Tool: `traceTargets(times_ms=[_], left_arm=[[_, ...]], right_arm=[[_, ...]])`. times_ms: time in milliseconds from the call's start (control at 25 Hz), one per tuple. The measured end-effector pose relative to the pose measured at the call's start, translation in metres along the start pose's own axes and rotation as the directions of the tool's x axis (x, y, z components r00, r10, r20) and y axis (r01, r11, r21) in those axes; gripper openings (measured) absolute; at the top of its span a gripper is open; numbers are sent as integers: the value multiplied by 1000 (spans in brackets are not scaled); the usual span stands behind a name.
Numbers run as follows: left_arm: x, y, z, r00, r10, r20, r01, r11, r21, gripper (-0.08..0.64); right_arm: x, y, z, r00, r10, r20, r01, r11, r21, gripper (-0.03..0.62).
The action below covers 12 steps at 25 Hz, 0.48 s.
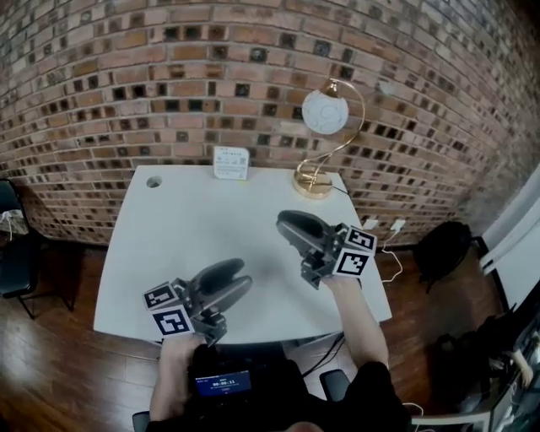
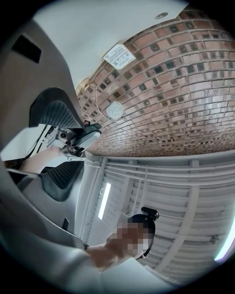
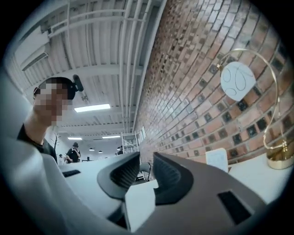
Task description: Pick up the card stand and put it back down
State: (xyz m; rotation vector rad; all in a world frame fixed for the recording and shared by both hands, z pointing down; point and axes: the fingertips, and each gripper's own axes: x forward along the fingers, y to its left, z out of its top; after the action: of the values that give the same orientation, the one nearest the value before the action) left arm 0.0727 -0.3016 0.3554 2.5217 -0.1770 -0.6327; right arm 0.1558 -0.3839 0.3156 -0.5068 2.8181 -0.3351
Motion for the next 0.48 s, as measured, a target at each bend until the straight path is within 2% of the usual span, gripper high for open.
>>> traceTargets(times_ms=[280,480], left_arm=[[-7,-56,-19,1000,-5,-30,6,999,44,216],[-10,-99,-35,998,-3,-67,7,998,66,216]], right_arm=[[-45,84,-27,998,-67,18,68,996,-52,109],[-63,161,-24,996,16,89,-7,995,-101,109]])
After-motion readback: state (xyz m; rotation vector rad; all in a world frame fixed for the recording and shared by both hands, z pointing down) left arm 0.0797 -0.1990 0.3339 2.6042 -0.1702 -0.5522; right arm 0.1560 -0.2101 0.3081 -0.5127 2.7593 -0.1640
